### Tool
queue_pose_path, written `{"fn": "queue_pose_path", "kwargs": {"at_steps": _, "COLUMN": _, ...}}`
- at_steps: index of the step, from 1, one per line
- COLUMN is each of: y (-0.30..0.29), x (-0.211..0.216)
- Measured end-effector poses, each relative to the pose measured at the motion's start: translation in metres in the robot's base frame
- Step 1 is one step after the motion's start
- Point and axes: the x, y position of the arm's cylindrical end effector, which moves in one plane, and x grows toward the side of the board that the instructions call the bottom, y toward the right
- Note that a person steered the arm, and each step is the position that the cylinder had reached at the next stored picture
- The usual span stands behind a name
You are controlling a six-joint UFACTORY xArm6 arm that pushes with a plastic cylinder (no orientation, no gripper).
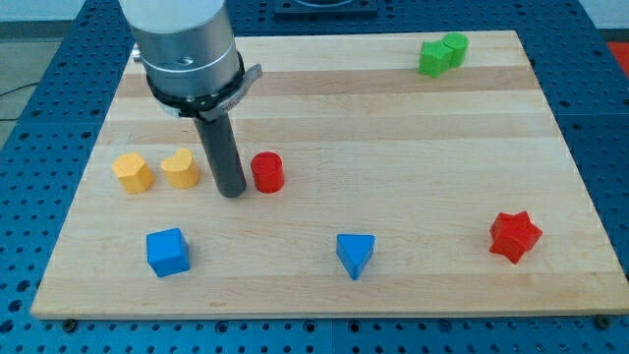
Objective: Push the red circle left to the red star
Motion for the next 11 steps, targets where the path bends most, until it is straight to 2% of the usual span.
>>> {"fn": "queue_pose_path", "kwargs": {"at_steps": 1, "y": 0.058, "x": -0.004}}
{"fn": "queue_pose_path", "kwargs": {"at_steps": 2, "y": 0.073, "x": -0.021}}
{"fn": "queue_pose_path", "kwargs": {"at_steps": 3, "y": 0.073, "x": -0.046}}
{"fn": "queue_pose_path", "kwargs": {"at_steps": 5, "y": 0.035, "x": -0.085}}
{"fn": "queue_pose_path", "kwargs": {"at_steps": 6, "y": 0.092, "x": -0.061}}
{"fn": "queue_pose_path", "kwargs": {"at_steps": 7, "y": 0.119, "x": -0.028}}
{"fn": "queue_pose_path", "kwargs": {"at_steps": 8, "y": 0.058, "x": -0.048}}
{"fn": "queue_pose_path", "kwargs": {"at_steps": 10, "y": 0.111, "x": -0.07}}
{"fn": "queue_pose_path", "kwargs": {"at_steps": 11, "y": 0.162, "x": -0.06}}
